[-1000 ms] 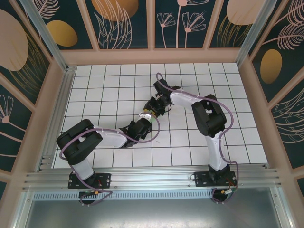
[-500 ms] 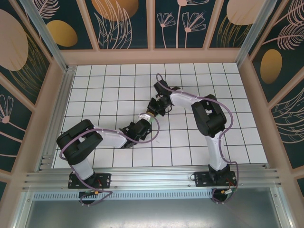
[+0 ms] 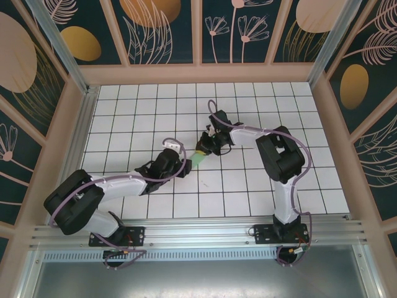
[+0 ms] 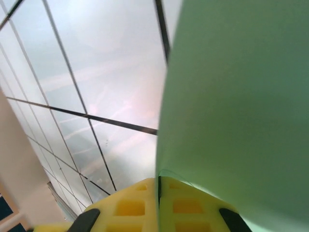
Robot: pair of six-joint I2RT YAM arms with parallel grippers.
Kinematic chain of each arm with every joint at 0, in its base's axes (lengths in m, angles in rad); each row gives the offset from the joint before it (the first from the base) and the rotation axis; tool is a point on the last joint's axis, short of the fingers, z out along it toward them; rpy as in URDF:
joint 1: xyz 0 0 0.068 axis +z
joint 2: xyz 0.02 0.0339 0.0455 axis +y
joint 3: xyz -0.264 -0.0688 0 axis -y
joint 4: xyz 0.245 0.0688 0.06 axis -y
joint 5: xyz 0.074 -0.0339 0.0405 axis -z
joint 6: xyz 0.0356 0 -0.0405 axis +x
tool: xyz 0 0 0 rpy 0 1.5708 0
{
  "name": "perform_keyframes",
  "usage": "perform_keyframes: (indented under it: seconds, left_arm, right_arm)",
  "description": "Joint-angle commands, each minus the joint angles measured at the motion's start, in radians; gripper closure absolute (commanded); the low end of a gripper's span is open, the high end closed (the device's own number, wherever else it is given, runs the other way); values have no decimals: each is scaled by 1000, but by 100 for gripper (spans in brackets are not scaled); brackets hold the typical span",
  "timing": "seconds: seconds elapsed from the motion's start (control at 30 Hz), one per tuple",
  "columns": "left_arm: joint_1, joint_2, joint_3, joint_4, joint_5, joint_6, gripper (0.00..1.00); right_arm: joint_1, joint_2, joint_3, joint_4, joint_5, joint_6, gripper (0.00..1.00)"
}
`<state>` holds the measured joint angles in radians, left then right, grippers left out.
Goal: Fold a paper plane with a square sheet of paper (pick it up from the middle)
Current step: Fold the wing for the fifth time at the center of the table.
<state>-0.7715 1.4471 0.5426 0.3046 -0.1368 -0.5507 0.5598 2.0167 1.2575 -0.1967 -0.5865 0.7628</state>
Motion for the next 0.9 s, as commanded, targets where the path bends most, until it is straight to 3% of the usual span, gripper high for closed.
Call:
perform_keyframes:
  seconds: [0.0,0.17,0.53,0.73,0.87]
  left_arm:
    - [27,-3,-19,59,160,-135,42]
    - [74,34,-25,140,272,-249,43]
    - [129,148,2,261,410,-336,47]
    - [134,198,12,287,424,-322,48]
    - [132,222,45,216,415,-258,55]
  right_arm:
    - [-7,-59,-40,106,-50,-76,100]
    - [-8,-61,-101,198,-105,-109,99]
    - [-65,-47,-172,320,-198,-143,99]
    - [-90,-35,-220,409,-254,-133,99]
    - [-105,-29,-221,421,-272,-117,99]
